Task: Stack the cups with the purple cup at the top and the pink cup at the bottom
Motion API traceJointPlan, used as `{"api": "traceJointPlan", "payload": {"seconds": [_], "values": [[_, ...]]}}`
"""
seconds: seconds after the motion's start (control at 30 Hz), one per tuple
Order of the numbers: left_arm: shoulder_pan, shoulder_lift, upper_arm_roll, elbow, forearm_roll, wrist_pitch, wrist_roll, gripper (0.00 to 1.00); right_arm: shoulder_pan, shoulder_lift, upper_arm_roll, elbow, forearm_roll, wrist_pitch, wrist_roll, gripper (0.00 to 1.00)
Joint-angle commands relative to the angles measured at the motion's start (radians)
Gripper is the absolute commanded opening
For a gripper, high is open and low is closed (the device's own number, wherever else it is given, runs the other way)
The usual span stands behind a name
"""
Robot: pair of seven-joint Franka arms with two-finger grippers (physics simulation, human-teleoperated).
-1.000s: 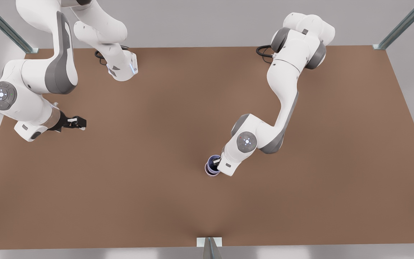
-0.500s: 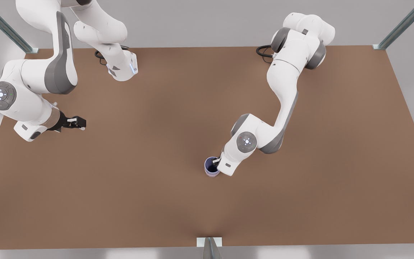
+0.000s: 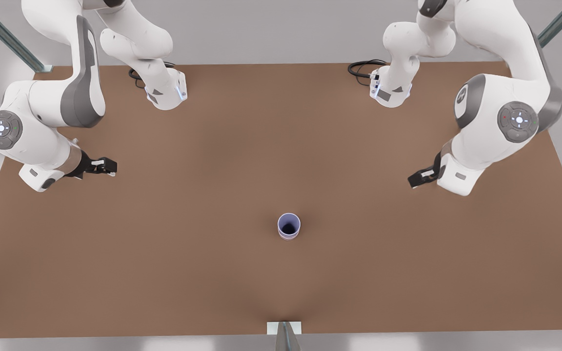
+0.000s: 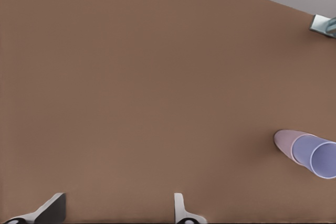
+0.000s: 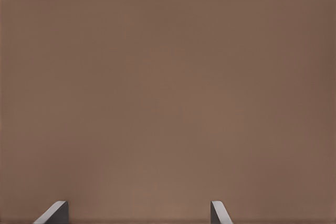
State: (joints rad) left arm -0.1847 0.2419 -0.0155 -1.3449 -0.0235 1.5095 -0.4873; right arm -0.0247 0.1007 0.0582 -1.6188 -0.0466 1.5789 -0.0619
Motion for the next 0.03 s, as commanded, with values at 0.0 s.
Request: {"api": "traceJointPlan", "payload": {"seconds": [0.0], "values": [[-0.001,-0.003,0.000,-0.002,0.014,-0.084,0.555,1.00,0.000,-0.001,0.000,0.000,0.001,0.000,-0.003,1.00]]}}
